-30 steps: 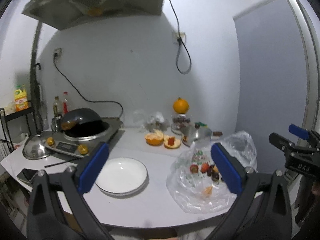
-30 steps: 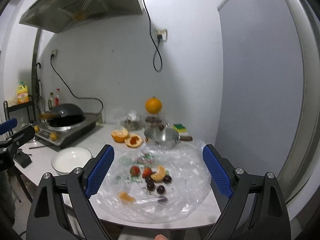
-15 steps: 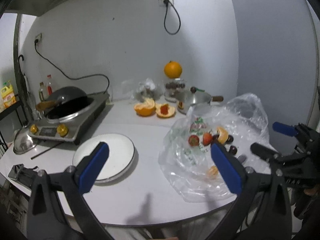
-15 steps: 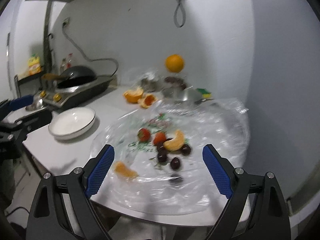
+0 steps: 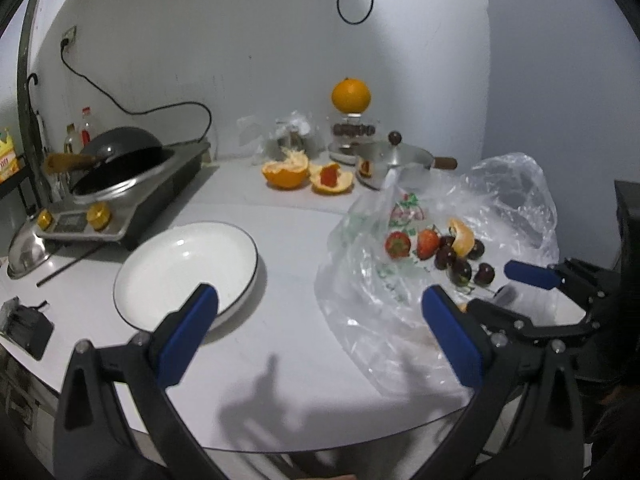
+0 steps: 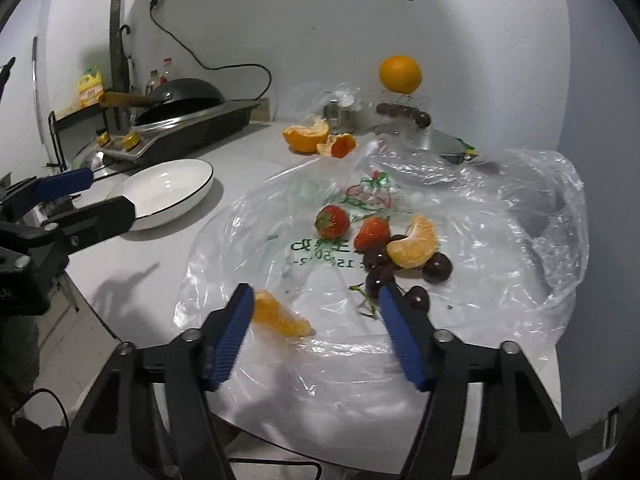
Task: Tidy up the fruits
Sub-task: 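Move the open right gripper down around an orange segment on the bag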
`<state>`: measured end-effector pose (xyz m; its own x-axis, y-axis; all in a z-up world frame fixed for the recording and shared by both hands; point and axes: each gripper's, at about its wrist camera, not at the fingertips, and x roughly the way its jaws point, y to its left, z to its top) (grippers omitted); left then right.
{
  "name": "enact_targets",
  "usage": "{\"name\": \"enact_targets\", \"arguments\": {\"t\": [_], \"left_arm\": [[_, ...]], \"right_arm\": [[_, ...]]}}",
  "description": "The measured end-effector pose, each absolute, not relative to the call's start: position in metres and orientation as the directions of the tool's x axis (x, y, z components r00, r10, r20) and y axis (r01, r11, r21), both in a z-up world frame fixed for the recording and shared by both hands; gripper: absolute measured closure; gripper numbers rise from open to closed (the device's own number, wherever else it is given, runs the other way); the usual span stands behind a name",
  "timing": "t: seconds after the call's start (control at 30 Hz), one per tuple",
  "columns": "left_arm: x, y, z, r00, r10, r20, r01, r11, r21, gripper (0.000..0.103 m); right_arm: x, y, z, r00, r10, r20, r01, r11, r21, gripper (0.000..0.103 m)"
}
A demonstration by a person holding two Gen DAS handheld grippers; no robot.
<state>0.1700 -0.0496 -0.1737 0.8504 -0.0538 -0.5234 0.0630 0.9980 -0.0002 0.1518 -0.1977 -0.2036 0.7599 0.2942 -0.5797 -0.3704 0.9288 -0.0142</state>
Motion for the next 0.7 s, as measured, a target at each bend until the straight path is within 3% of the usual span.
{"name": "enact_targets", "arguments": {"t": [0.2, 0.33, 0.4, 0.7], "left_arm": [[0.176, -0.047, -0.188, 0.831, -0.052, -0.554, 0.053, 0.998, -0.014, 0.000], [0.177, -0.044, -0.189, 0.831, -0.042, -0.555, 0.040, 0.999, -0.015, 0.000], [0.176, -0.043, -0.189, 0.830, -0.038, -0.556, 0.035, 0.999, -0.017, 0.000], [0.175, -0.048, -0.191, 0.827, -0.033, -0.561, 0.034, 0.999, -0.009, 0.000]], "right_arm": [[0.155, -0.185, -0.209, 0.723, 0.346, -0.598, -0.437, 0.899, -0.008, 0.041], [0.163, -0.182, -0.214, 0.700, 0.359, -0.617, -0.448, 0.894, 0.011, 0.060], [0.166, -0.182, -0.216, 0.692, 0.369, -0.621, -0.454, 0.891, 0.023, 0.064], [0.171, -0.183, -0.228, 0.647, 0.427, -0.631, -0.483, 0.870, 0.094, 0.065]]}}
